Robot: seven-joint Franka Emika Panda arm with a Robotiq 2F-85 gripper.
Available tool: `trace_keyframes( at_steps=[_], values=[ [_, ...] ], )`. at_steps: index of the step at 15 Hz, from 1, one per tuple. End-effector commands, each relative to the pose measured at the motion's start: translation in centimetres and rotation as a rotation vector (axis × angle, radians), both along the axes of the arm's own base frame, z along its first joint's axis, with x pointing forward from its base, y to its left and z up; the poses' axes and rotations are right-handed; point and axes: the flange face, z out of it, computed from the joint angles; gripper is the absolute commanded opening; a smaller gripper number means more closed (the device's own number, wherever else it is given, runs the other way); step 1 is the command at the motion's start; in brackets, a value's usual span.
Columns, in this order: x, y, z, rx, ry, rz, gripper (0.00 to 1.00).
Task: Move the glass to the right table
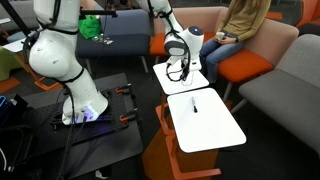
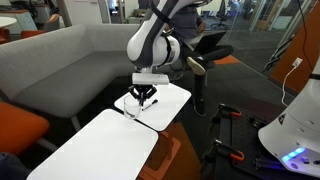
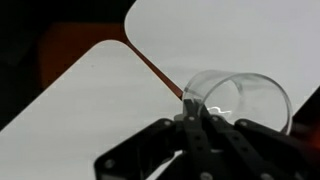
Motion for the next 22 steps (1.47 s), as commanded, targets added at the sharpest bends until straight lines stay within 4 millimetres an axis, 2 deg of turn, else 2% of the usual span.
trace_keyframes(
  at_steps=[1,6,10,16,22],
  values=[
    [-1.5,-0.4,1.0,0.003,0.056,-0.038,0.01],
    [-2.6,-1.8,-0.7,-0.023,0.152,-0.074,0.01],
    [-2.6,-2.9,-1.7,-0.013,0.154,-0.095,0.01],
    [-2.2,-3.6,-4.1,-0.014,0.144,-0.076,0.01],
    [-1.6,-4.5,-4.9,-0.051,0.068,-0.054,0.01]
  ],
)
